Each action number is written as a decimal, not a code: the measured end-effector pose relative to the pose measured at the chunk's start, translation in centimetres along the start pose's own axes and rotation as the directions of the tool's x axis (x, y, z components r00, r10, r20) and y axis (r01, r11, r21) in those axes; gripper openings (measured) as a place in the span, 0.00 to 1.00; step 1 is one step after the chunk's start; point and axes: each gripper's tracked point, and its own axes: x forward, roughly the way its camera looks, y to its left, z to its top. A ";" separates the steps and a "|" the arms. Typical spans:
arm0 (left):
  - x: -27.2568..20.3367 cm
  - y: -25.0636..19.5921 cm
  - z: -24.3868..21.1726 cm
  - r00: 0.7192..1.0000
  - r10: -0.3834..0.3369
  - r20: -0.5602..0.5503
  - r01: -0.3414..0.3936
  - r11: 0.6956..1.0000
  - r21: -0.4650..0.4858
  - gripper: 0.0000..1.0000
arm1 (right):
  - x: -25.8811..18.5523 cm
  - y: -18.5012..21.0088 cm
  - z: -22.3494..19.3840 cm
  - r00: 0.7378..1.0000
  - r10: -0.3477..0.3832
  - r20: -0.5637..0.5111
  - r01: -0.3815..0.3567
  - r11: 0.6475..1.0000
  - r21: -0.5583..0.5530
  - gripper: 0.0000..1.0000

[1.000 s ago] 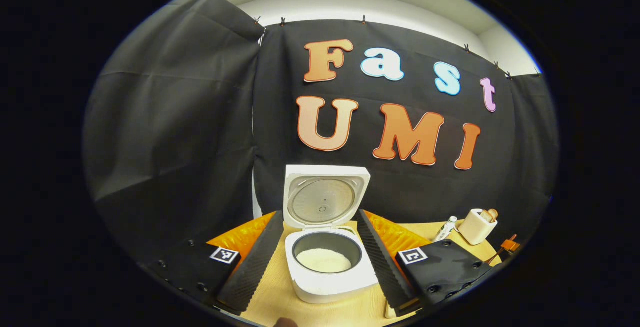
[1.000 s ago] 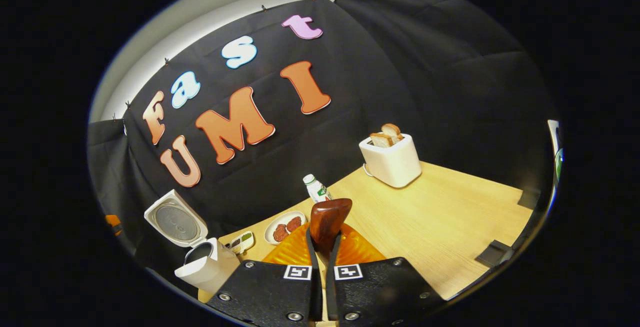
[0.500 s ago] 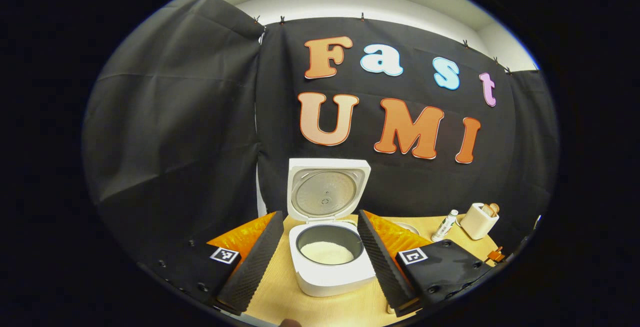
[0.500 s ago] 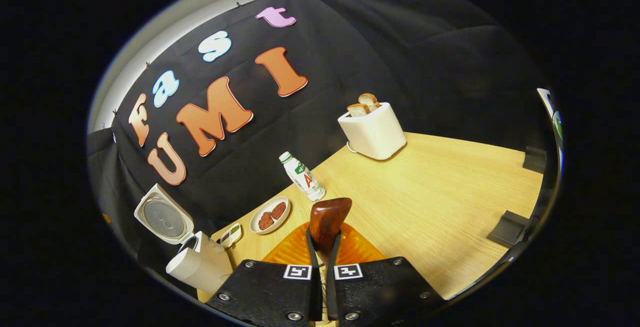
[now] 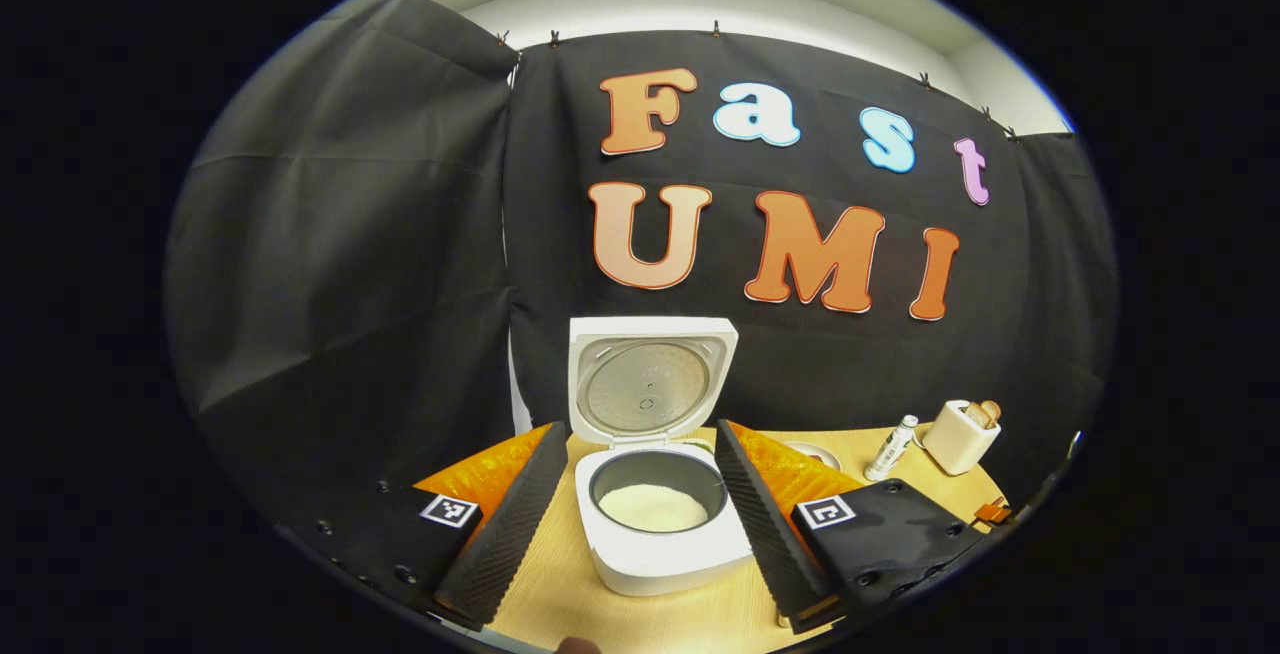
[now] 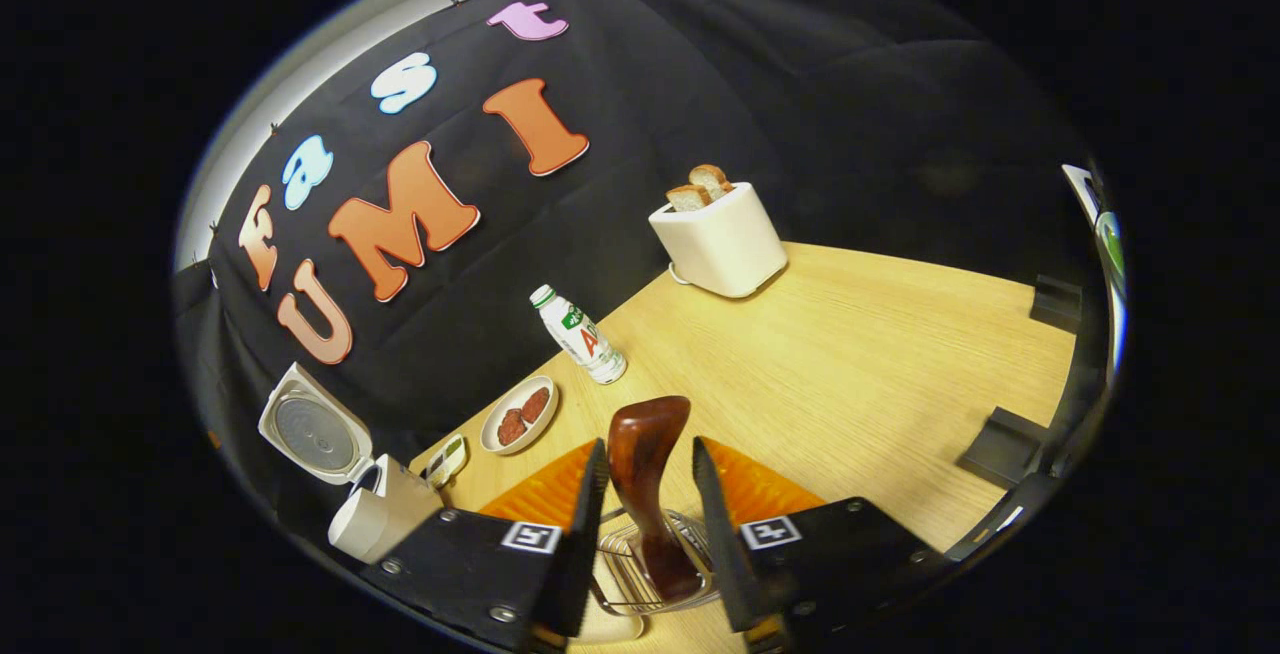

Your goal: Close the left gripper, press the button to open the rice cooker; take a wooden spoon from the chopstick holder with the right hand, scoop a spoonful of rice and pour it into the rice cooker, then put the wooden spoon back into the chopstick holder.

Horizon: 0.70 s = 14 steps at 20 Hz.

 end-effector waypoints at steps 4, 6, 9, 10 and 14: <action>1.3 -0.9 1.1 1.000 -0.013 0.005 0.013 1.000 -0.020 1.00 | -1.1 -0.6 2.1 0.999 -0.050 0.014 0.050 0.997 -0.050 0.95; 2.3 -1.3 2.3 1.000 -0.021 0.017 0.021 1.000 -0.016 1.00 | -2.0 0.0 4.2 0.997 -0.053 0.051 0.058 0.993 -0.105 0.95; 4.0 -1.7 4.1 1.000 -0.007 0.030 0.006 1.000 0.028 1.00 | -3.2 1.7 7.1 0.997 -0.031 0.071 0.043 0.983 -0.178 0.95; 4.8 -2.0 4.8 1.000 -0.010 0.027 0.009 0.999 0.043 1.00 | -3.5 2.2 7.9 0.997 -0.020 0.081 0.035 0.981 -0.193 0.95; 9.0 -3.4 7.7 0.999 -0.036 -0.007 0.036 0.998 0.043 1.00 | -4.1 4.2 10.8 0.994 0.016 0.112 0.009 0.976 -0.219 0.95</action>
